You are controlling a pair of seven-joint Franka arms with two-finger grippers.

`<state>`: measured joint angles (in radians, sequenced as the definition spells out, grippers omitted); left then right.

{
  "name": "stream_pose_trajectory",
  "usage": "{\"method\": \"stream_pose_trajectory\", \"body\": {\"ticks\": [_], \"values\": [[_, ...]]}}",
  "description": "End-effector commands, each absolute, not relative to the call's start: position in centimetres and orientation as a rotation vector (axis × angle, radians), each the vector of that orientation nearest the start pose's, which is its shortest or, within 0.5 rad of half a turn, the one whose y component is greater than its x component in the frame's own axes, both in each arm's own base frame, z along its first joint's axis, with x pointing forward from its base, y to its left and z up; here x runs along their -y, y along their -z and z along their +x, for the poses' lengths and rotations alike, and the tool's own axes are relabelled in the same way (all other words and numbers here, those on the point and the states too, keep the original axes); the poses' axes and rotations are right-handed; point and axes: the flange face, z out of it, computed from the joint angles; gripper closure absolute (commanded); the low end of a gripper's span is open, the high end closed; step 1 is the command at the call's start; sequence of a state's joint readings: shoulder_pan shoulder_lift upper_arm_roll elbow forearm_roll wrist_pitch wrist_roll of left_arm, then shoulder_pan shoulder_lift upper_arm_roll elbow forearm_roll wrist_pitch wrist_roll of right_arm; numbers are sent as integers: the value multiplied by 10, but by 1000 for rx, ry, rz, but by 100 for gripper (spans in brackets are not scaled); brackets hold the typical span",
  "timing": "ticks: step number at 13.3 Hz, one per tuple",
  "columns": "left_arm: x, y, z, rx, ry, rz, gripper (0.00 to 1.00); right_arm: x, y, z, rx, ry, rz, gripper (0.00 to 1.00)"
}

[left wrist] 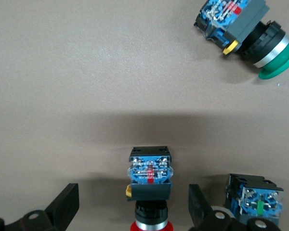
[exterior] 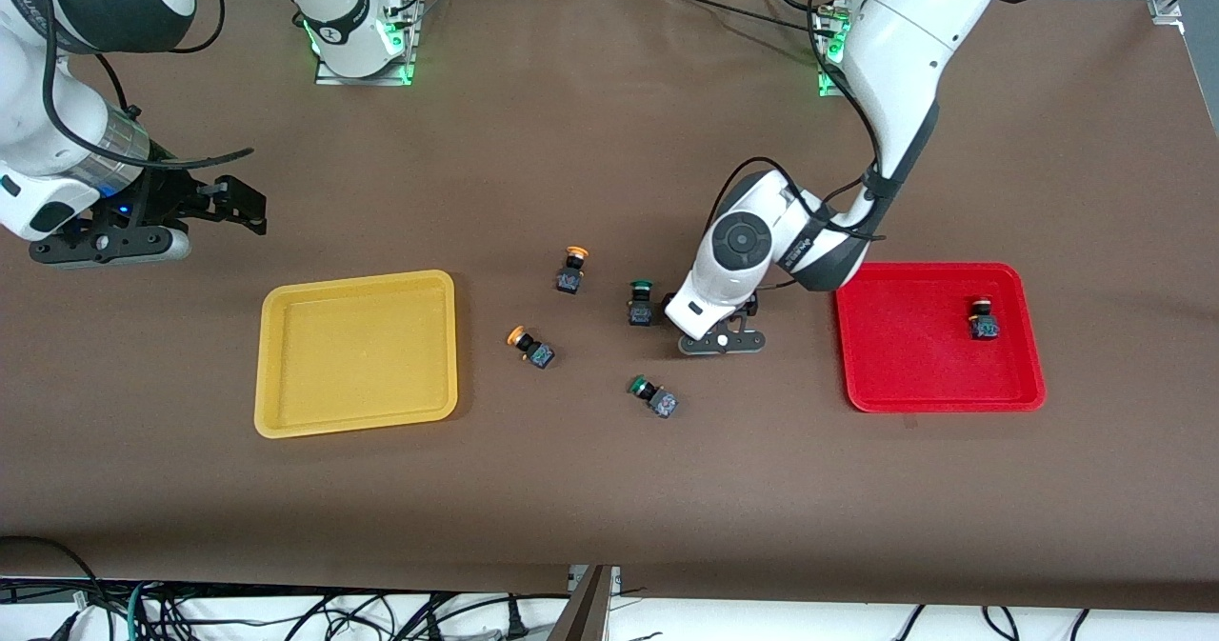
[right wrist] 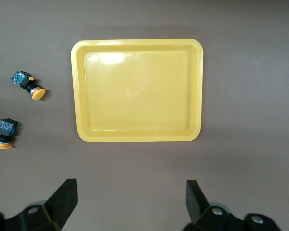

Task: Place red and yellow buttons in trays
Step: 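Grasp the second red button with the left gripper while the right gripper reaches out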

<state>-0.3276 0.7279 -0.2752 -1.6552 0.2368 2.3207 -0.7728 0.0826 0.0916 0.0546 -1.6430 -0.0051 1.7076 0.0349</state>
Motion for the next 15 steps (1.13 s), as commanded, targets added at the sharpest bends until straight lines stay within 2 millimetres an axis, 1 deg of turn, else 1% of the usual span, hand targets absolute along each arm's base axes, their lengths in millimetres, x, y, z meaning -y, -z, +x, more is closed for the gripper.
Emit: {"method": "stream_pose_trajectory", "body": {"ticks": [1, 2, 3, 4, 5, 6, 7, 8, 9, 10, 11, 12, 13, 14, 15], "values": [[365, -192, 582, 122, 1, -3118, 0, -92, -556, 583, 187, -46, -3132, 0], [365, -191, 582, 125, -1, -3118, 0, -95, -553, 584, 196, -44, -3128, 0], [365, -190, 581, 122, -4, -3118, 0, -103, -541, 588, 228, -62, -3116, 0], [367, -187, 580, 123, -9, -3117, 0, -119, -515, 600, 266, -87, -3108, 0], [368, -188, 581, 123, -2, -3121, 6, -134, -508, 603, 292, -91, -3118, 0], [368, -187, 581, 121, 14, -3130, 12, -146, -483, 610, 331, -130, -3121, 0], [369, -184, 581, 122, 15, -3135, 17, -154, -445, 618, 337, -205, -3118, 0], [369, -181, 581, 125, 20, -3141, 24, -157, -432, 622, 372, -214, -3099, 0], [370, -181, 582, 128, 31, -3149, 36, -167, -431, 625, 460, -169, -3082, 0], [370, -181, 582, 145, 33, -3148, 50, -194, -418, 624, 562, -143, -3058, 0], [371, -181, 582, 169, 34, -3148, 64, -210, -396, 628, 585, -137, -3047, 0], [371, -182, 582, 200, 35, -3145, 81, -228, -372, 631, 618, -106, -3034, 0], [370, -186, 583, 219, 40, -3146, 97, -254, -352, 632, 668, -54, -3017, 0], [361, -193, 588, 236, 42, -3141, 100, -294, -310, 627, 724, -11, -2996, 0], [353, -204, 594, 242, 58, -3141, 100, -327, -281, 624, 758, 46, -2977, 0]]}}
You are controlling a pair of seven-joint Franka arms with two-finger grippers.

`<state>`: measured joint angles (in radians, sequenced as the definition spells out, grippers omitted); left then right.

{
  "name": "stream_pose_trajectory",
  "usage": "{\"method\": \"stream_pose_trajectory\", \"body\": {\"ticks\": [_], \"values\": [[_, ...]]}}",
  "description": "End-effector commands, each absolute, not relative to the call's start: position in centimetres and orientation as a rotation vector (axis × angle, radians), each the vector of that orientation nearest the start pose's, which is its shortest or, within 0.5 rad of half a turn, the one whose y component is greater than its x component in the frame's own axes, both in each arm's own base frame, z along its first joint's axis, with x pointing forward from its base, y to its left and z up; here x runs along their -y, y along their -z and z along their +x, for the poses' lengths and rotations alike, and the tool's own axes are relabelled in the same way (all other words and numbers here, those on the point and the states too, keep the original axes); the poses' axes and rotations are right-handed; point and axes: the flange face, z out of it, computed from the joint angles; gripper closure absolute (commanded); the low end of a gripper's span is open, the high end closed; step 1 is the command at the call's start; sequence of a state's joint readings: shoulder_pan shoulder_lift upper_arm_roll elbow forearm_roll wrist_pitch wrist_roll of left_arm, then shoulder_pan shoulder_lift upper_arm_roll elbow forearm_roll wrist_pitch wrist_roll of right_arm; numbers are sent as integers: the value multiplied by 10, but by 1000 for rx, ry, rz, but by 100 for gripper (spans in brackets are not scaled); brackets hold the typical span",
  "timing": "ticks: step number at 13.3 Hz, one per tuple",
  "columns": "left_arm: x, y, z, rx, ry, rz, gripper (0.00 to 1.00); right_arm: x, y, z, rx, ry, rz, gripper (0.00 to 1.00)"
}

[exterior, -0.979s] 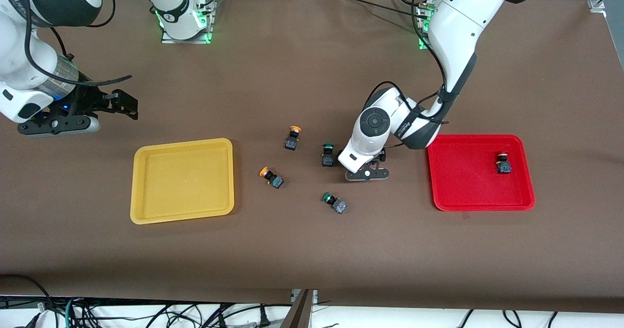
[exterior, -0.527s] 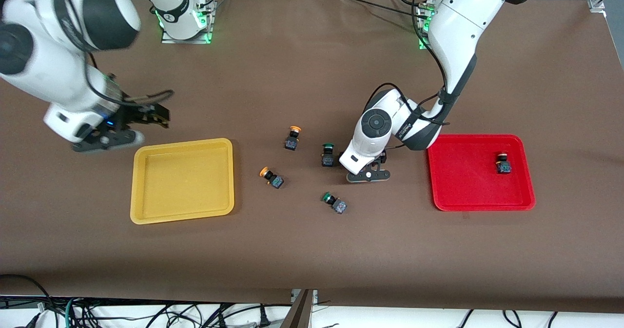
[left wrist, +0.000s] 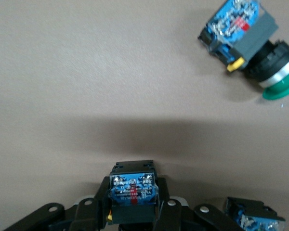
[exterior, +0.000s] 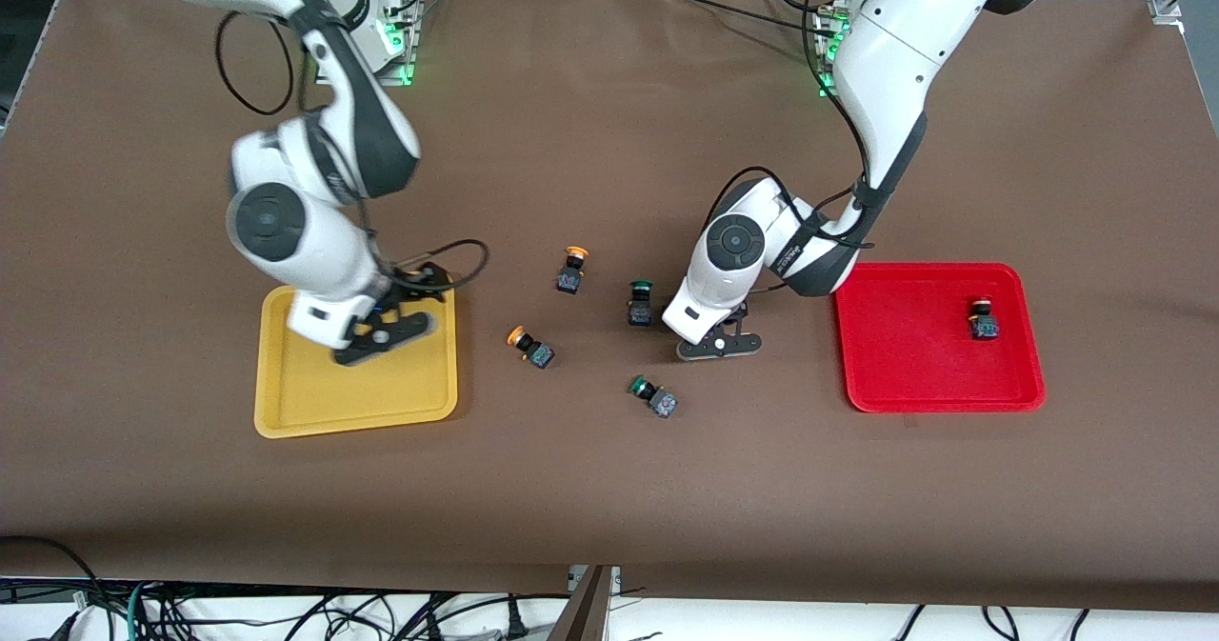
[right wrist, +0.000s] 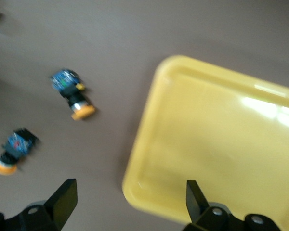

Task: Place red and yellow buttons in trays
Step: 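Grasp the second red button with the left gripper while the right gripper reaches out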

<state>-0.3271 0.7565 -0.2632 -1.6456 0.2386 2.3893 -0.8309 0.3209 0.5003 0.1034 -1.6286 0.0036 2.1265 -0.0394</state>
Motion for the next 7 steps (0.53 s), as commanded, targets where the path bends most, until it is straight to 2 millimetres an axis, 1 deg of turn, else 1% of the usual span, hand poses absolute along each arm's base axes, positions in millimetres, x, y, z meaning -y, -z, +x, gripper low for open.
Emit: {"method": "stream_pose_trajectory", "body": {"ticks": [1, 2, 3, 4, 5, 6, 7], "values": [[338, -217, 603, 267, 65, -3133, 100, -349, -255, 626, 759, 70, -2967, 0], [327, -232, 607, 249, 54, -3116, 100, -365, -240, 626, 785, 74, -2959, 0], [306, -245, 613, 237, 18, -3096, 100, -380, -233, 623, 807, 71, -2951, 0], [278, -254, 616, 209, -38, -3066, 100, -395, -228, 615, 837, 73, -2945, 0], [254, -264, 620, 170, -57, -3052, 100, -400, -226, 616, 851, 83, -2941, 0], [228, -272, 623, 113, -60, -3049, 100, -399, -221, 616, 875, 84, -2950, 0], [198, -277, 626, 36, -70, -3049, 99, -399, -217, 616, 929, 96, -2961, 0]]}}
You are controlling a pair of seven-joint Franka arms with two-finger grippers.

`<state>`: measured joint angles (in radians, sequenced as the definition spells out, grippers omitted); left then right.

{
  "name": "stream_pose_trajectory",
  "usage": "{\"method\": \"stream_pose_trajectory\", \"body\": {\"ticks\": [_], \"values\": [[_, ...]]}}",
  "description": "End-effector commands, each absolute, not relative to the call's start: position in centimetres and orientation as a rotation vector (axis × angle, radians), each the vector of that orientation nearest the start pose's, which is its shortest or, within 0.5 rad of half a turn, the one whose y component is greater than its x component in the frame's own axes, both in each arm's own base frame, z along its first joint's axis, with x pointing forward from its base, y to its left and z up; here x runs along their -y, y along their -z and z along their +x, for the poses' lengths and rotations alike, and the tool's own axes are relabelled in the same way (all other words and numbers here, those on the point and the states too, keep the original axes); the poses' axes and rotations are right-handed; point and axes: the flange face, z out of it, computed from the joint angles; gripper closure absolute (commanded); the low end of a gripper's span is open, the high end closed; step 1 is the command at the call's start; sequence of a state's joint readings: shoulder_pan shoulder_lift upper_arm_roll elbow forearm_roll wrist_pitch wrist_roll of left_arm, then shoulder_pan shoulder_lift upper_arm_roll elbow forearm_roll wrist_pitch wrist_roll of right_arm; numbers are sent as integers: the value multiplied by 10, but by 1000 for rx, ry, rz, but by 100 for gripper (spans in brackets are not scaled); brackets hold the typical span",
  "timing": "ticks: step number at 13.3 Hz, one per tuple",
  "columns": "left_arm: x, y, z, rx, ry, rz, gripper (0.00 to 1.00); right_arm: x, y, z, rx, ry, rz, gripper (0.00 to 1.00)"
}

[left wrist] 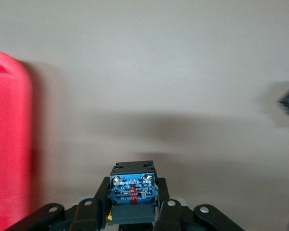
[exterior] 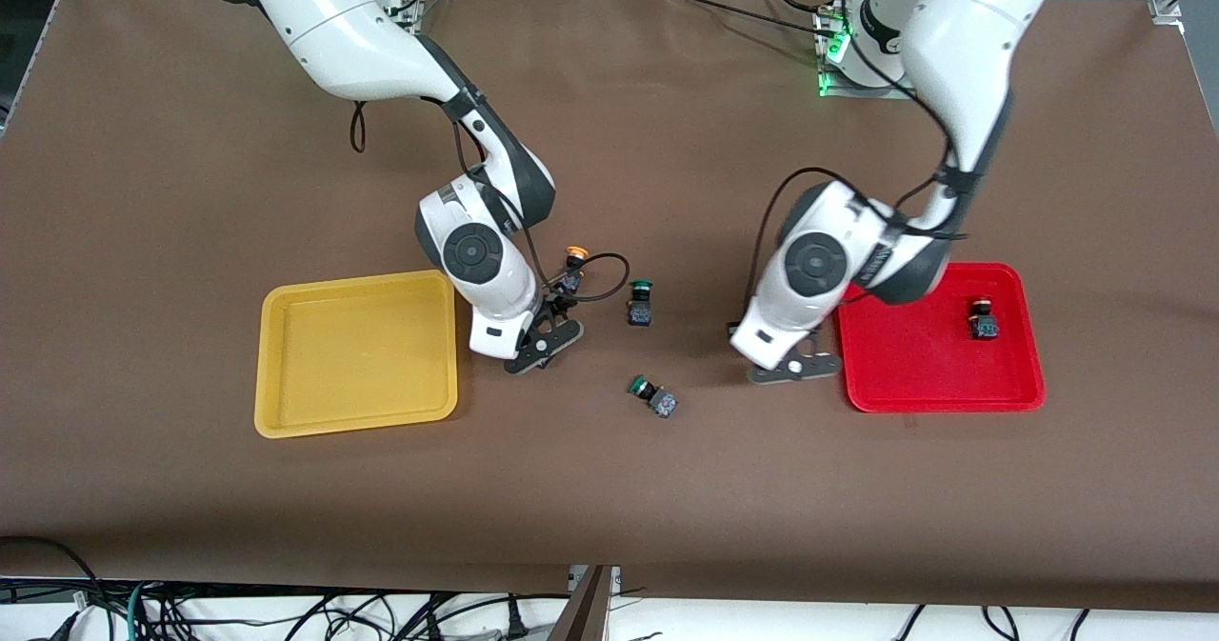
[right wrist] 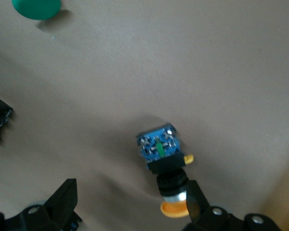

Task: Place red and yellow buttons in trays
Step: 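Carry the red button to the red tray while the right gripper grasps a yellow button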

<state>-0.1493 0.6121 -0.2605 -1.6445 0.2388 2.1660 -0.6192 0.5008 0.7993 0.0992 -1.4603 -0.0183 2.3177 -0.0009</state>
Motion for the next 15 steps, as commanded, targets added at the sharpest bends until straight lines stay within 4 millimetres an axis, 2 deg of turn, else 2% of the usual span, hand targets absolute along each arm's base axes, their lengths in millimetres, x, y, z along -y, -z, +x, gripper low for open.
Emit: {"method": "stream_pose_trajectory", "body": {"ticks": [1, 4, 7, 10, 11, 12, 13, 14, 15], "values": [[168, -278, 628, -26, -91, -3051, 98, -400, -215, 617, 946, 108, -2966, 0], [101, -259, 618, -110, -183, -3109, 98, -403, -209, 619, 1025, 137, -2971, 0], [43, -226, 600, -182, -161, -3157, 95, -401, -196, 617, 1035, 122, -2973, 0], [34, -214, 588, -209, -183, -3174, 93, -401, -192, 616, 1037, 129, -2970, 0], [34, -213, 587, -211, -188, -3172, 89, -401, -191, 614, 1034, 122, -2971, 1], [35, -210, 584, -213, -198, -3172, 80, -400, -191, 615, 1032, 124, -2972, 6], [36, -208, 584, -213, -202, -3174, 67, -398, -189, 616, 1022, 117, -2973, 15], [37, -205, 583, -212, -209, -3176, 48, -397, -190, 616, 1018, 117, -2973, 25], [36, -204, 583, -209, -214, -3176, 10, -397, -190, 616, 1018, 119, -2973, 30]]}}
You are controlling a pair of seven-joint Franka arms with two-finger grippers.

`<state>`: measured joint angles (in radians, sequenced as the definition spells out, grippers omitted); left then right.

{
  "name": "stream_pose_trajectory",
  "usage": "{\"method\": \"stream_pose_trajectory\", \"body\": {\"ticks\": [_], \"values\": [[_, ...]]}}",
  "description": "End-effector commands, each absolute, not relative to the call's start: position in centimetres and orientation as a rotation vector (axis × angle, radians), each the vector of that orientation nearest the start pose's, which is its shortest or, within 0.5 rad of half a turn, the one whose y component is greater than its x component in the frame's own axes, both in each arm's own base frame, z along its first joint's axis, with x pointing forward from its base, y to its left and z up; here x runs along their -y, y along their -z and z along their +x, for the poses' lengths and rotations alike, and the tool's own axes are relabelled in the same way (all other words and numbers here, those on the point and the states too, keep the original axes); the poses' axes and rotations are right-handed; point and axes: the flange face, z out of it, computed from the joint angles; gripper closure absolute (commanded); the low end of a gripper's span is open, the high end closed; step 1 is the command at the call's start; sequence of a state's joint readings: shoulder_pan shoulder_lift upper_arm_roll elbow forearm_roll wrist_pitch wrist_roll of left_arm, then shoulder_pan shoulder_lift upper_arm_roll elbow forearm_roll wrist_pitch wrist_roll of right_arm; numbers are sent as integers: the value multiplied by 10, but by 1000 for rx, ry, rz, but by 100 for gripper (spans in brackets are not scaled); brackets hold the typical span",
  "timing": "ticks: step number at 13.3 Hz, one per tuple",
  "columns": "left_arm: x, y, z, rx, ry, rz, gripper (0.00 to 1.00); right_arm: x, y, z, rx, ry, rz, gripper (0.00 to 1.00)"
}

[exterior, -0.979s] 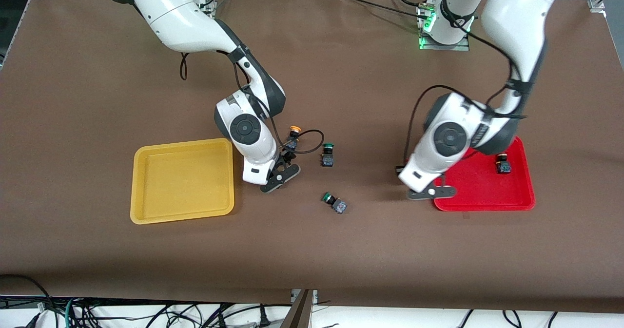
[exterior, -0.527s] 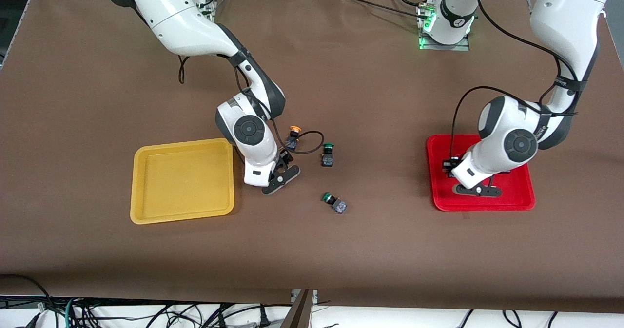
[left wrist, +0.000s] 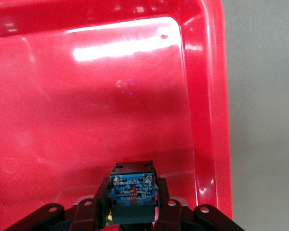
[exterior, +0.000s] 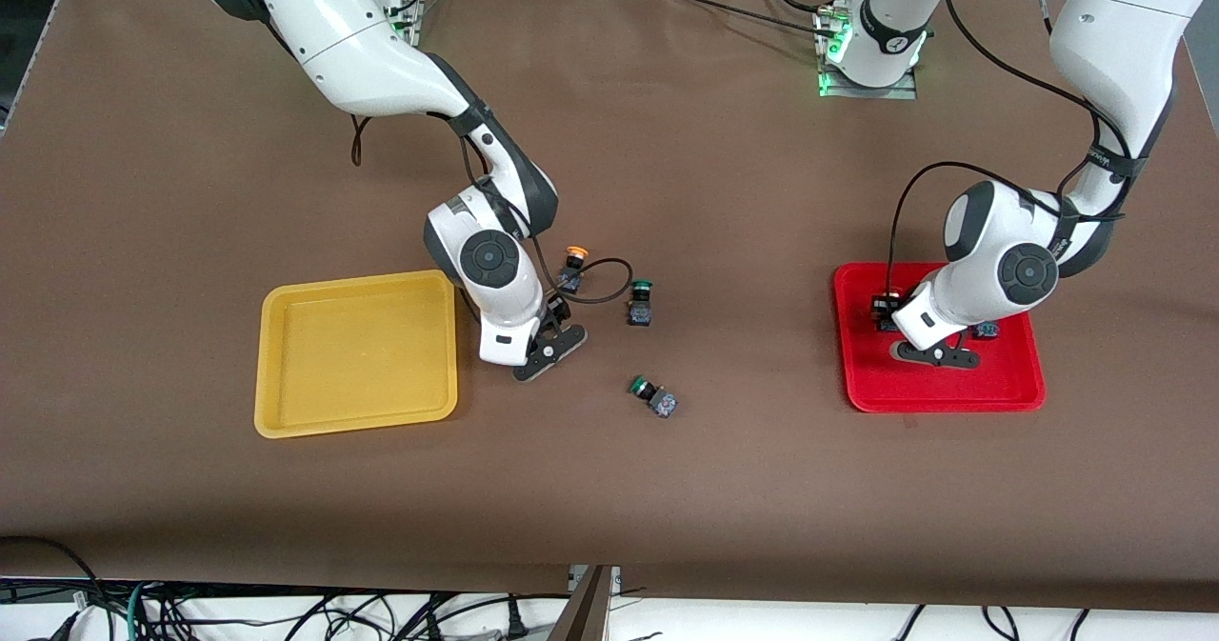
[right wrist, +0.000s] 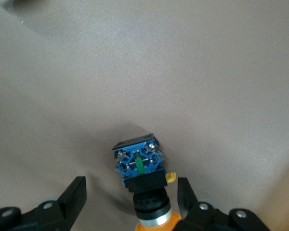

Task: Place red and yellow buttons in trays

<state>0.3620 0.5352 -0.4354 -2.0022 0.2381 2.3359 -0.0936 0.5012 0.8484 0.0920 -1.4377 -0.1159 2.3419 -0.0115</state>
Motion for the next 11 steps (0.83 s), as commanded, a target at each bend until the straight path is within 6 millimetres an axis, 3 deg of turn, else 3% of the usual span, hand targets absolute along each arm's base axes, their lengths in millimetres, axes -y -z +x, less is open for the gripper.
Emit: {"method": "stream_pose_trajectory", "body": {"ticks": [1, 3, 5, 8, 10, 11], "values": [[35, -206, 586, -207, -211, -3177, 0, -396, -189, 616, 1016, 114, -2973, 30], [40, -218, 596, -199, -204, -3171, 0, -395, -187, 615, 1017, 110, -2975, 30], [51, -253, 619, -207, -227, -3152, 0, -395, -186, 615, 1017, 107, -2975, 31], [65, -310, 655, -179, -248, -3160, 0, -393, -185, 614, 1024, 102, -2978, 47], [73, -333, 665, -191, -196, -3162, 0, -390, -190, 618, 1024, 112, -2979, 59], [75, -346, 669, -195, -194, -3157, 0, -384, -193, 622, 1019, 113, -2983, 60]]}}
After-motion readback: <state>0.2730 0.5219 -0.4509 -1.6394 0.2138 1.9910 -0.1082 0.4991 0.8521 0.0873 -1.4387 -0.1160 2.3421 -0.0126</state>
